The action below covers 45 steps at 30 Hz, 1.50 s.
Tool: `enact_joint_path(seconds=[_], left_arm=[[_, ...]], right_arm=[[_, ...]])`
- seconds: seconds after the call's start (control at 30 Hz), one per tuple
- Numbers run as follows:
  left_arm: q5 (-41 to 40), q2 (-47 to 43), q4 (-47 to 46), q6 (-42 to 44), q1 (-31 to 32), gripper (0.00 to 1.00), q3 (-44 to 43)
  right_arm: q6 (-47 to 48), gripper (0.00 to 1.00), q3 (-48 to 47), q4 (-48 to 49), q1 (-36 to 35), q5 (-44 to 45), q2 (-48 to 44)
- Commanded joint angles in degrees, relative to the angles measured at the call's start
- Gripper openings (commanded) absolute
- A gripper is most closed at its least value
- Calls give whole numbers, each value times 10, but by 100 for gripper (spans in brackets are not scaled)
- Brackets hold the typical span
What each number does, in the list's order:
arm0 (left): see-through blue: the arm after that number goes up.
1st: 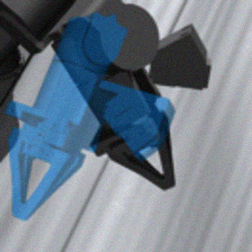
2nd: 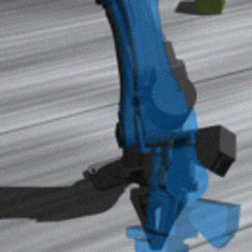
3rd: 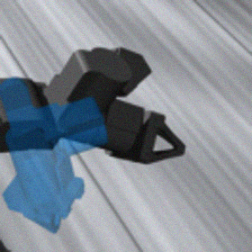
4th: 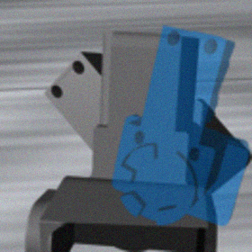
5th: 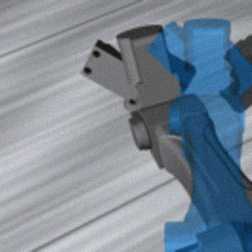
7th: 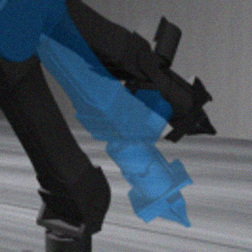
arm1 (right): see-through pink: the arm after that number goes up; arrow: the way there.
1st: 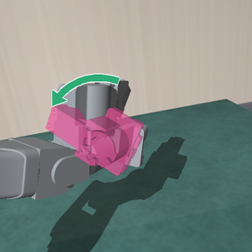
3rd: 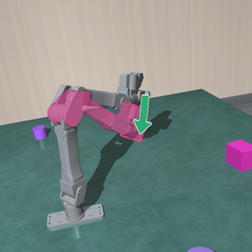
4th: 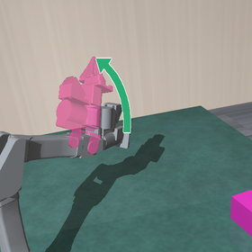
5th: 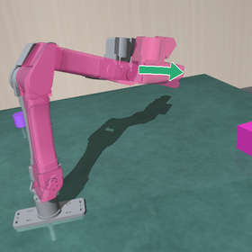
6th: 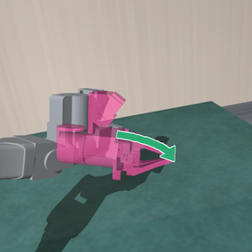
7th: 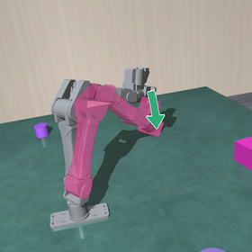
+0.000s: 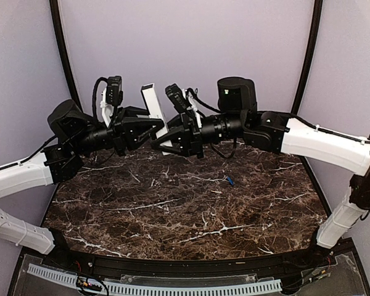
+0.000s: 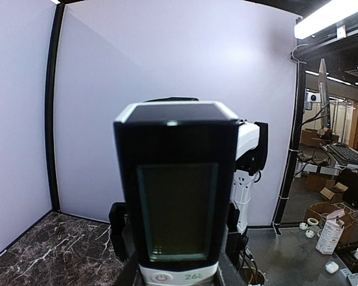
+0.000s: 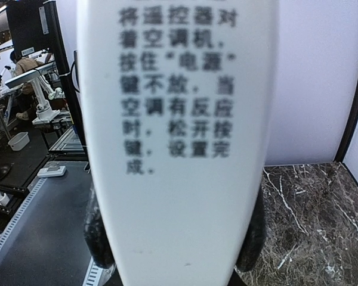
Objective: Load the batteries into the remote control
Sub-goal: Pass from the left arm to the right, then pass from the right arm to the left, then remove the battery cover from the remote control.
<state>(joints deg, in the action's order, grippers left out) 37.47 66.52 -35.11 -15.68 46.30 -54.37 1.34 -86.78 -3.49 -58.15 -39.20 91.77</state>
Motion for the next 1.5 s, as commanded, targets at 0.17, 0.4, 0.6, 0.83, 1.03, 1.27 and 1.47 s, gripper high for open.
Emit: enact_joint_path(seconds=[0.17, 0.4, 0.6, 0.83, 1.03, 1.27, 1.47], left_arm=[[-22, -47, 88, 54, 4, 68, -3], [5, -26, 114, 44, 4, 32, -19], [13, -11, 117, 42, 4, 1, -33], [-48, -70, 52, 70, 5, 0, 6], [-135, -51, 58, -54, 5, 0, -46], [-126, 5, 10, -260, 4, 0, -72], [-108, 22, -13, -309, 5, 0, -80]], right_arm=[[106, 0, -50, -174, -20, 88, -28], [144, 0, -87, -258, -40, 132, -19], [152, 0, -95, -262, -47, 147, -15], [104, 98, 9, -139, -41, 156, -104], [176, 99, 182, 117, -54, 242, -210], [346, 99, 276, 373, -58, 258, -204], [392, 99, 260, 433, -57, 263, -150]])
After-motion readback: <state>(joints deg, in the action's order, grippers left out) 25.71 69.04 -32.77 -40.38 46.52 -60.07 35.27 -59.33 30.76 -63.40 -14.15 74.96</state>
